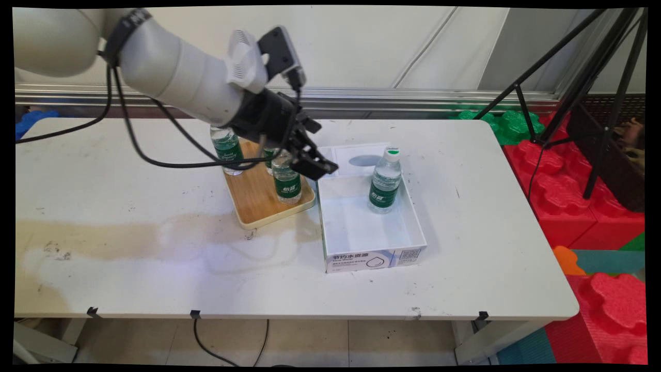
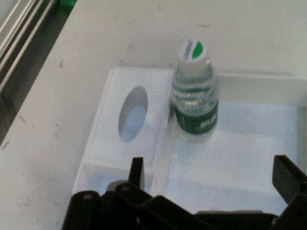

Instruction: Pick up the green bottle from the white box

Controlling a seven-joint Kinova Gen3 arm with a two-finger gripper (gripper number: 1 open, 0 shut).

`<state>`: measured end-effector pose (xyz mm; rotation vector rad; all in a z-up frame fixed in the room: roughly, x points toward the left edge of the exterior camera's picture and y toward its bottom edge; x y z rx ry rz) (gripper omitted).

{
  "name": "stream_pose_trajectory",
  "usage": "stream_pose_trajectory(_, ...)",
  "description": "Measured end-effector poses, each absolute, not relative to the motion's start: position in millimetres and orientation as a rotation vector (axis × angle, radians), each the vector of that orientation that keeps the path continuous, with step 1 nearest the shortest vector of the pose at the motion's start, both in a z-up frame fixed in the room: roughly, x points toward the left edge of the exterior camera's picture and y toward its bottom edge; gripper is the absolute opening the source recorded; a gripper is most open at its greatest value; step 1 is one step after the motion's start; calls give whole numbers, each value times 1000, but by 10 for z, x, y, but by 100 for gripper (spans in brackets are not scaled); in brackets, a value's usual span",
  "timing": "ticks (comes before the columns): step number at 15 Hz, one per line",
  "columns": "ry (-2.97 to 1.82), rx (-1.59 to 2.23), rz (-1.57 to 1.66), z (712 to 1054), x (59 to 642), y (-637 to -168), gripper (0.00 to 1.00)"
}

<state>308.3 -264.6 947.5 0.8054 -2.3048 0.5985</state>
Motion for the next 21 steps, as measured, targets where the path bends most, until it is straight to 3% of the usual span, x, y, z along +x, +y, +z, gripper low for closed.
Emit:
stream_pose_trajectory(12,-2326,819,563,9101,2220,-3280,100)
stream_pose_trajectory(21,-2365,832,548,8786,1997,-3691,100)
